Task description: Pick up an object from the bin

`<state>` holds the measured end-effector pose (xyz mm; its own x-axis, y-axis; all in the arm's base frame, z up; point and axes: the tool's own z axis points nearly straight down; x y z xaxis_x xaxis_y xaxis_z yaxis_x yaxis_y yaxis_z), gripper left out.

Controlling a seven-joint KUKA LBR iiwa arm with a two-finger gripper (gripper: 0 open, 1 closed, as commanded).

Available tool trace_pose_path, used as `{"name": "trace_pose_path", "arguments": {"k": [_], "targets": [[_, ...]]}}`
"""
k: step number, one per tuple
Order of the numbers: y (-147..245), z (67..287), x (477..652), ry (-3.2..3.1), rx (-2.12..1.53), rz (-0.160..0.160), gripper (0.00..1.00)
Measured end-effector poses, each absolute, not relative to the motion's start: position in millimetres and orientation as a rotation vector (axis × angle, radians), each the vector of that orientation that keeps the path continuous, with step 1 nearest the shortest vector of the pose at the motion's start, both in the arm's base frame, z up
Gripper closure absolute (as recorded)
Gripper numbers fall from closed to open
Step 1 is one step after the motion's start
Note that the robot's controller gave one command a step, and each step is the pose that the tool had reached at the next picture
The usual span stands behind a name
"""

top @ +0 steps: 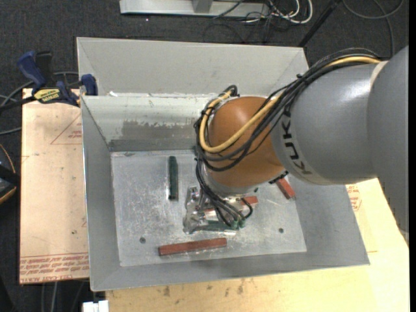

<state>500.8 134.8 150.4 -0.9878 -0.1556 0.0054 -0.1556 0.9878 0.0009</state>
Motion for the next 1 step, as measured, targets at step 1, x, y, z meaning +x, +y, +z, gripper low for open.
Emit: {"name": "trace_pose_path", "arguments": {"k": [1], "targets": [[152.9,147.4,482.4,-3.088,0.582,-0.002,0.00]]}}
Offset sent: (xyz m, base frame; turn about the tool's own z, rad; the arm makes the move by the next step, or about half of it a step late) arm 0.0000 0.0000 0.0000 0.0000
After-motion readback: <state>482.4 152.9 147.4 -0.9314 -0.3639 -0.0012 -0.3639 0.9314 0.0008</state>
